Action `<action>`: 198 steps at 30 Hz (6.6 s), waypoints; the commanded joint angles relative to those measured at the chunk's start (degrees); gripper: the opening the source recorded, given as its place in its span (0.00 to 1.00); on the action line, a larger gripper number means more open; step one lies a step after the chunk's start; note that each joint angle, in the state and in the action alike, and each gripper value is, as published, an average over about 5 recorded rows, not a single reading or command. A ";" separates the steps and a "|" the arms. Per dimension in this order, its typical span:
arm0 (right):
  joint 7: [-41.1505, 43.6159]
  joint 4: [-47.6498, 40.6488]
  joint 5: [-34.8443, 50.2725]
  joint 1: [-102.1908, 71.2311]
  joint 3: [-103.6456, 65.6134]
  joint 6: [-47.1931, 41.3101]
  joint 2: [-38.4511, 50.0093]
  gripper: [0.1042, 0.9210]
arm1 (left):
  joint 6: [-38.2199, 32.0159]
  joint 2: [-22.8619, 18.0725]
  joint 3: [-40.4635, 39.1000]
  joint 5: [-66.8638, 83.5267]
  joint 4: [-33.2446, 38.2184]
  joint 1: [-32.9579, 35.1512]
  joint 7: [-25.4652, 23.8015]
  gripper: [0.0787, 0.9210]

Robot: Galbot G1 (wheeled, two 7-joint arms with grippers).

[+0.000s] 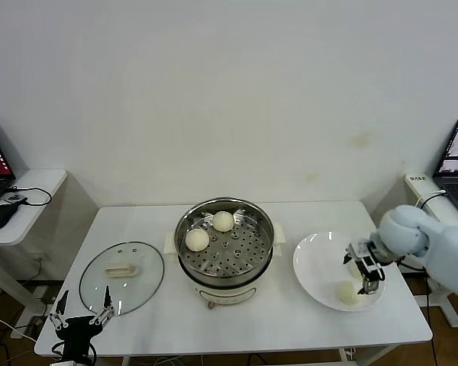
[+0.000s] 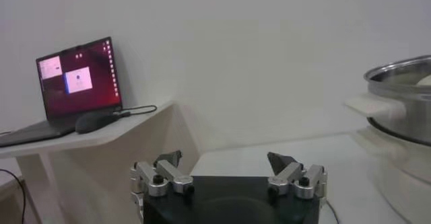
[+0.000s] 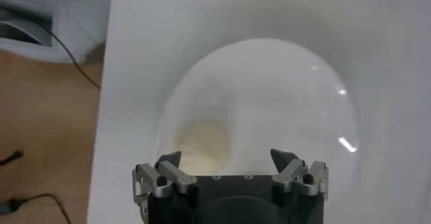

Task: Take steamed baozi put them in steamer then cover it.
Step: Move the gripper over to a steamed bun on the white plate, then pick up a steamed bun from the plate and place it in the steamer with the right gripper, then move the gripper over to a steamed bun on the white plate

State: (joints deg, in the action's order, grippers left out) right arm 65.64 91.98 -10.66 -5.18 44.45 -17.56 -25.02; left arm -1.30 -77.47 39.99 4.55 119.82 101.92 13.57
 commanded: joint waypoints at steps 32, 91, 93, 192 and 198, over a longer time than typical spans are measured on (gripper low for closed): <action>-0.47 -8.22 -1.01 -5.54 -8.30 -0.56 -5.40 0.63 | -0.08 0.03 0.45 0.10 -0.38 -0.34 0.02 0.88; -7.91 -6.43 4.98 31.17 28.56 26.39 -40.79 0.65 | -1.09 -0.64 0.72 0.15 -0.36 0.06 0.77 0.88; -7.96 -6.38 4.83 30.97 28.56 26.41 -40.91 0.65 | -1.18 -0.61 0.74 0.18 -0.49 0.05 0.81 0.88; -5.40 -25.93 -12.17 -13.31 -21.08 6.00 -14.20 0.78 | -1.28 1.28 0.41 0.44 -1.94 -1.07 0.30 0.88; -4.58 -24.44 -11.05 -11.81 -20.39 5.58 -12.85 0.68 | -1.31 1.24 0.46 0.44 -1.93 -1.05 0.28 0.88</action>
State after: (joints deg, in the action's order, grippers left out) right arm 60.67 67.00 -22.07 -17.79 23.87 -11.72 -38.24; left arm -2.58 -76.21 40.44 4.99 117.90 100.86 13.85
